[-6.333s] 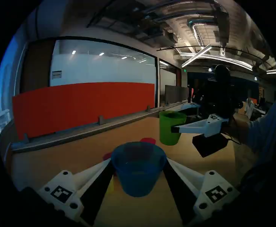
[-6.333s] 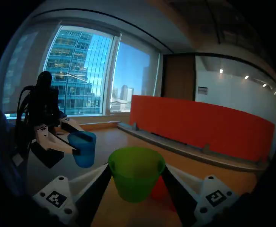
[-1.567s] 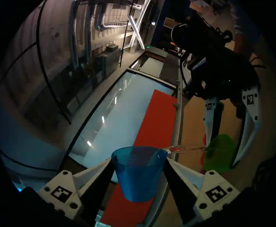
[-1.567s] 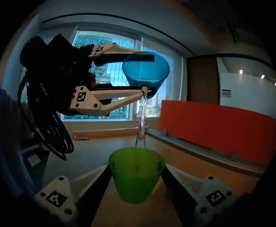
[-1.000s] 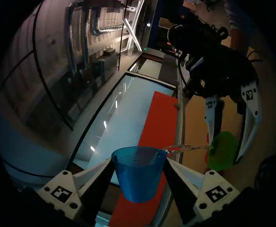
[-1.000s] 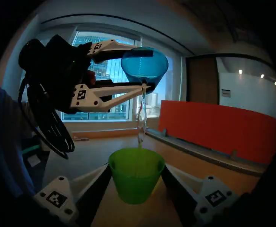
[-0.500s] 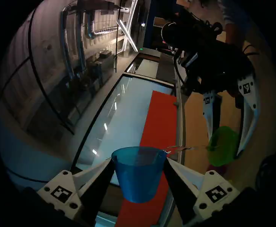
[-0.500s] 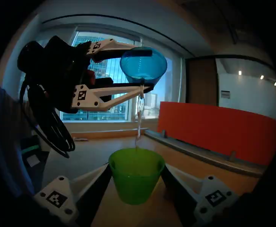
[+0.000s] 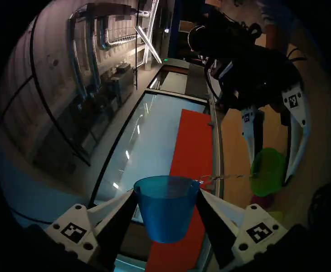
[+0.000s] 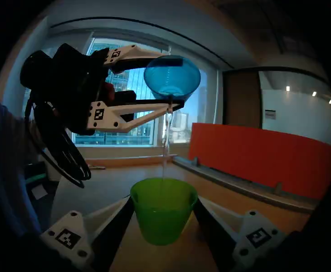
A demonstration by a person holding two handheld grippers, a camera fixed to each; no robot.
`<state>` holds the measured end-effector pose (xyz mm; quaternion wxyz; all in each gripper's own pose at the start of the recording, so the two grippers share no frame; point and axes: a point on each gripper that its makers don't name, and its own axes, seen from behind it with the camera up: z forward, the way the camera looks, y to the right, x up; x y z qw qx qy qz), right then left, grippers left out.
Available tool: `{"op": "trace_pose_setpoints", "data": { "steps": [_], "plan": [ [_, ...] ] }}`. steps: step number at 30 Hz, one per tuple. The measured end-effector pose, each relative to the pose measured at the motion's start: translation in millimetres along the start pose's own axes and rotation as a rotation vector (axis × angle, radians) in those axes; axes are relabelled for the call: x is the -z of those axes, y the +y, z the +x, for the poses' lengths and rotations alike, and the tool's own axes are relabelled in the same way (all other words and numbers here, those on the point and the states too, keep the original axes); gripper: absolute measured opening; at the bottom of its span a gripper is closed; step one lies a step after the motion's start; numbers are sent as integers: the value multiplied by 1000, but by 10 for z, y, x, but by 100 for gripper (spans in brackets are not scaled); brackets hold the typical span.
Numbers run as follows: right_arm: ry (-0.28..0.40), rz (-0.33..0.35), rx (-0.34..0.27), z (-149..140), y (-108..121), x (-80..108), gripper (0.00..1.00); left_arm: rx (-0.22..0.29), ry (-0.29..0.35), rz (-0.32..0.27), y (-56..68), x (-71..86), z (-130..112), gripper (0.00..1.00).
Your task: Pour water
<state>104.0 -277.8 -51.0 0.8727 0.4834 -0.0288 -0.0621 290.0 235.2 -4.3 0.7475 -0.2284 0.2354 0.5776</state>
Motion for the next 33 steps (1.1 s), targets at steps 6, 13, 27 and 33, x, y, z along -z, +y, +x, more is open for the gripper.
{"op": "trace_pose_setpoints", "data": {
  "steps": [6,13,27,33],
  "plan": [
    [1,0,-1,2,3,-1,91,-34,2,2,-13,3,18,86],
    [3,-1,0,0,-1,-5,91,-70,2,4,-20,6,35,86],
    [5,2,6,10,-11,-22,91,-144,3,0,-62,-33,51,86],
    [8,3,5,13,-17,-21,91,-180,4,1,-63,-28,79,86]
  ]
}}
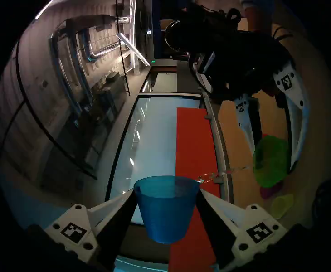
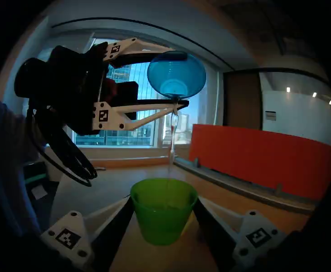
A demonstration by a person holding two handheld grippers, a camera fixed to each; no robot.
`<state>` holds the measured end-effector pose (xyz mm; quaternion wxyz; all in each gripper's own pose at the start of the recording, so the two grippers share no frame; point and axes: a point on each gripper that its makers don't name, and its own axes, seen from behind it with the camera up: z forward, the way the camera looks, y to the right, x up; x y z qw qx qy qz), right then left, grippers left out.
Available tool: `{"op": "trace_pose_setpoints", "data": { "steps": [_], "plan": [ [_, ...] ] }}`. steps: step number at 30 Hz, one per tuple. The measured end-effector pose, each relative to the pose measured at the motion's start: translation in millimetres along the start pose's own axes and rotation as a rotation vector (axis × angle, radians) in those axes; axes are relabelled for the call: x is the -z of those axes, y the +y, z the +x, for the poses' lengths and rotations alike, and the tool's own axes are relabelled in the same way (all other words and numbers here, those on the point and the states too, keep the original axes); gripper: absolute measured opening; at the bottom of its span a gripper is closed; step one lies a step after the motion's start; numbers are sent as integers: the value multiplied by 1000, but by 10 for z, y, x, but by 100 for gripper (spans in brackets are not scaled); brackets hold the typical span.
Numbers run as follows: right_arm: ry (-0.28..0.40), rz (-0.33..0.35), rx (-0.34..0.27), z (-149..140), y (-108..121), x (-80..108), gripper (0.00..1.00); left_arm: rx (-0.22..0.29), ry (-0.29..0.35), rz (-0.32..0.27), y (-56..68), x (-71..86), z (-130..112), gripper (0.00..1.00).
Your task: Pour water
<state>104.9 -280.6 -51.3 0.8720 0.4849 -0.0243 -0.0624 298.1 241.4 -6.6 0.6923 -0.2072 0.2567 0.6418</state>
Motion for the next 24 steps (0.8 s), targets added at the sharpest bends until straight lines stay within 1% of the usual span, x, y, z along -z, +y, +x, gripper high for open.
{"op": "trace_pose_setpoints", "data": {
  "steps": [11,24],
  "plan": [
    [2,-6,-1,-2,24,7,91,-71,-3,9,-1,15,49,86],
    [13,-12,-8,22,52,3,91,-116,5,17,-25,-13,122,86]
  ]
}}
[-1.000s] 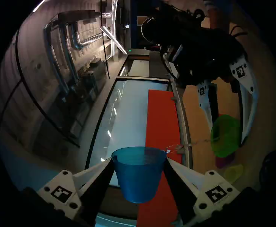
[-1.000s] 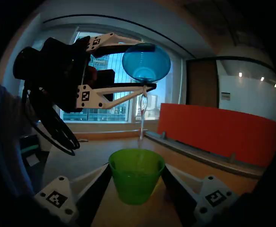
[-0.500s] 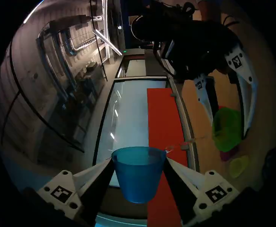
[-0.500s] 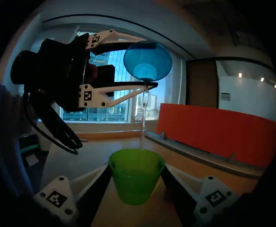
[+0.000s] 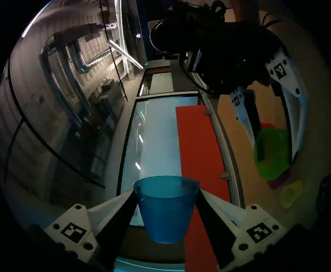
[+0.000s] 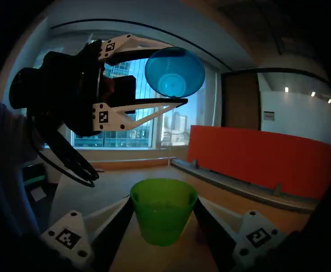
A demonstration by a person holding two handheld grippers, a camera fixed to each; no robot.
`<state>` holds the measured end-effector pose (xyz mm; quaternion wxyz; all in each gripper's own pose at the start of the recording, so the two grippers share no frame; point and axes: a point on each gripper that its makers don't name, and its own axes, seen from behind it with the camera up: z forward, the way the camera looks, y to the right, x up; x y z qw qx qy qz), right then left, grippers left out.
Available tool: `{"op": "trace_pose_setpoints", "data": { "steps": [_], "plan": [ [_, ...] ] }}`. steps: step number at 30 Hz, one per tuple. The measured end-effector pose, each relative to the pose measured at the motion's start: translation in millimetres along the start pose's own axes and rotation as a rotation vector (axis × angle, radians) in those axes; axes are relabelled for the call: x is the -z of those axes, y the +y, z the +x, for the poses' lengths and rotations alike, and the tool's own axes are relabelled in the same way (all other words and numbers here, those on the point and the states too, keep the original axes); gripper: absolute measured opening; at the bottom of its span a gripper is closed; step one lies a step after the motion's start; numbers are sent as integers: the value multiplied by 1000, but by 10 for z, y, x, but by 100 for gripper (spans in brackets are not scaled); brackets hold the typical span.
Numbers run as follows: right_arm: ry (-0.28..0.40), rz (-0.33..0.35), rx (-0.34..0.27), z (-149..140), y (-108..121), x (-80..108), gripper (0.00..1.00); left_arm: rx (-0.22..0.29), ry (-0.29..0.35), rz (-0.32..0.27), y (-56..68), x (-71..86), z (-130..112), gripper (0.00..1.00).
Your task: Pour water
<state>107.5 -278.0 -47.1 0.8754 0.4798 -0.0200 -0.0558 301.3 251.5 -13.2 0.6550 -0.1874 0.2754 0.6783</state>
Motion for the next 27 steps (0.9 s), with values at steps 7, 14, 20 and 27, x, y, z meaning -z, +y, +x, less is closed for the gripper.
{"op": "trace_pose_setpoints", "data": {
  "steps": [7,14,20,27],
  "plan": [
    [1,-2,0,4,13,6,91,10,3,6,-20,-11,-6,86],
    [4,-6,-2,15,24,14,91,114,-24,19,-47,-31,-155,86],
    [5,-9,-5,0,45,15,91,267,-37,12,-30,-19,-229,86],
    [9,-12,-12,5,62,5,91,504,-44,-1,7,-19,-288,86]
  ]
}}
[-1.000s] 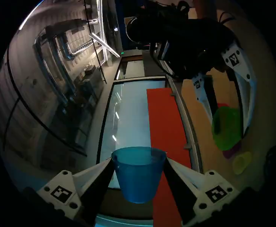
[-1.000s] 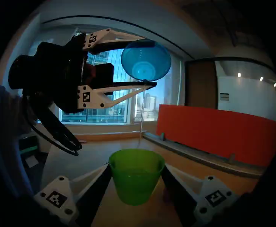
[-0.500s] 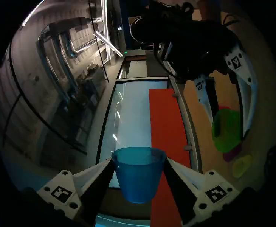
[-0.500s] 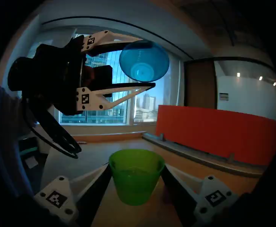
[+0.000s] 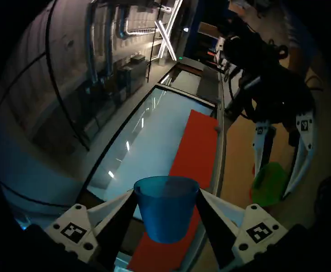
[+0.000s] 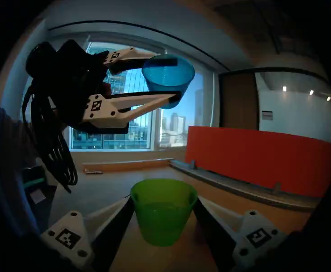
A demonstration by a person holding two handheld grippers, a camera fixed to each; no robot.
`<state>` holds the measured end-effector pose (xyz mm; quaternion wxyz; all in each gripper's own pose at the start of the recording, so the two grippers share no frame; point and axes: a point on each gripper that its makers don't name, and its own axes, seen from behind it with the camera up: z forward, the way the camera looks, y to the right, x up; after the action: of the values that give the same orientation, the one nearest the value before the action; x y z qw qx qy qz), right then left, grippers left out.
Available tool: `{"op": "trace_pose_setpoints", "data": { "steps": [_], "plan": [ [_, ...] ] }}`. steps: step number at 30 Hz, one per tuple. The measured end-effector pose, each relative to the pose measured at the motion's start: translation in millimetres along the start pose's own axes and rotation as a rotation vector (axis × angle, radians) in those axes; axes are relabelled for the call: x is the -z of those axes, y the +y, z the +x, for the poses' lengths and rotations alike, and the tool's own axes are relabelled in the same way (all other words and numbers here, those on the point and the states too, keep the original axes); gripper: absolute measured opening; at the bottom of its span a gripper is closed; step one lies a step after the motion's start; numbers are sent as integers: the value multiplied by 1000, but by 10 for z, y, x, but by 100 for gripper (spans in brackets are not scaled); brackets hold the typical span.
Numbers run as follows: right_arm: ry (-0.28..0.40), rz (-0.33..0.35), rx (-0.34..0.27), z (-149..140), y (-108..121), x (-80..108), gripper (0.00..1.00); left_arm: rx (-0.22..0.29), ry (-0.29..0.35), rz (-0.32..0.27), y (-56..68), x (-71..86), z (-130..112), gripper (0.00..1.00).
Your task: Pour water
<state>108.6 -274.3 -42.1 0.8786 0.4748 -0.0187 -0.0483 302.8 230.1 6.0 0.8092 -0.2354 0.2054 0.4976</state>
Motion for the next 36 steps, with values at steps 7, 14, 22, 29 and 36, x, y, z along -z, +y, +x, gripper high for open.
{"op": "trace_pose_setpoints", "data": {
  "steps": [7,14,22,29,36],
  "plan": [
    [2,-4,2,31,-5,6,91,280,-17,-10,-9,27,-102,86],
    [5,-11,2,56,12,38,91,571,-39,-9,-29,28,-278,86],
    [7,-18,1,73,26,59,91,870,-31,-31,9,60,-400,86],
    [11,-21,-4,96,31,74,91,1032,-33,-75,118,49,-429,86],
    [9,-27,-12,94,52,117,91,1056,-51,-86,250,91,-534,86]
  ]
}}
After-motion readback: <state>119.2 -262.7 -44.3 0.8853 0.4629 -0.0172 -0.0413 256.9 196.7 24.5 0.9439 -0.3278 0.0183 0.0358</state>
